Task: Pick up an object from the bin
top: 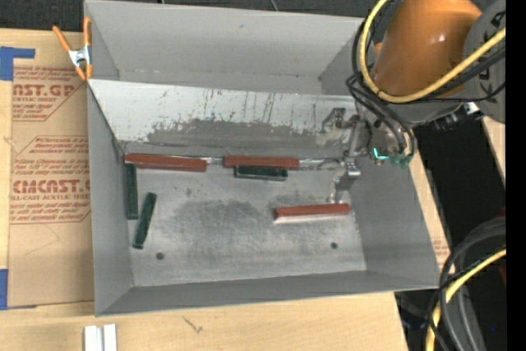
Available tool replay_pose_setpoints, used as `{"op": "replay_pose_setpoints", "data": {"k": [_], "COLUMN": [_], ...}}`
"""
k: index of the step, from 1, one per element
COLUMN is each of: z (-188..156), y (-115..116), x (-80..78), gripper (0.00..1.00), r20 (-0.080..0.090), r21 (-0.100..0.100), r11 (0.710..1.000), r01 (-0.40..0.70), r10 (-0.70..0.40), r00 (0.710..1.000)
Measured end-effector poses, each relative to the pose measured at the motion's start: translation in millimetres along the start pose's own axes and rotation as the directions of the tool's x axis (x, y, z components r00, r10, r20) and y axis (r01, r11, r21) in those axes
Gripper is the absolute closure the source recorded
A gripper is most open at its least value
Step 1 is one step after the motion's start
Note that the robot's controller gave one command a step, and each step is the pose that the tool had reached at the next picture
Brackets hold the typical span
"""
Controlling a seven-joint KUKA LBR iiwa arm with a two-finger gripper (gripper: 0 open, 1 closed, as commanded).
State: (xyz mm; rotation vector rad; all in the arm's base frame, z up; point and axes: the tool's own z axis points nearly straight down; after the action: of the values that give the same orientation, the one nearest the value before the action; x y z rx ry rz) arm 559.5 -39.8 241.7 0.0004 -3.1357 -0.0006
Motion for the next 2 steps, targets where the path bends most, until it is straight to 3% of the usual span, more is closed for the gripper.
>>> {"op": "replay_pose_setpoints", "data": {"k": [1,2], "z": [-4.7,46.4], "y": [0.2,0.0], "x": [-1.4,0.0], "gripper": [0.00,0.00], "r20": [0.008,0.014], "r21": [0.000,0.001], "r11": [1.000,1.000], "r01": [0.001,0.009], "r10": [-0.001,-0.009], "r00": [1.000,1.000]}}
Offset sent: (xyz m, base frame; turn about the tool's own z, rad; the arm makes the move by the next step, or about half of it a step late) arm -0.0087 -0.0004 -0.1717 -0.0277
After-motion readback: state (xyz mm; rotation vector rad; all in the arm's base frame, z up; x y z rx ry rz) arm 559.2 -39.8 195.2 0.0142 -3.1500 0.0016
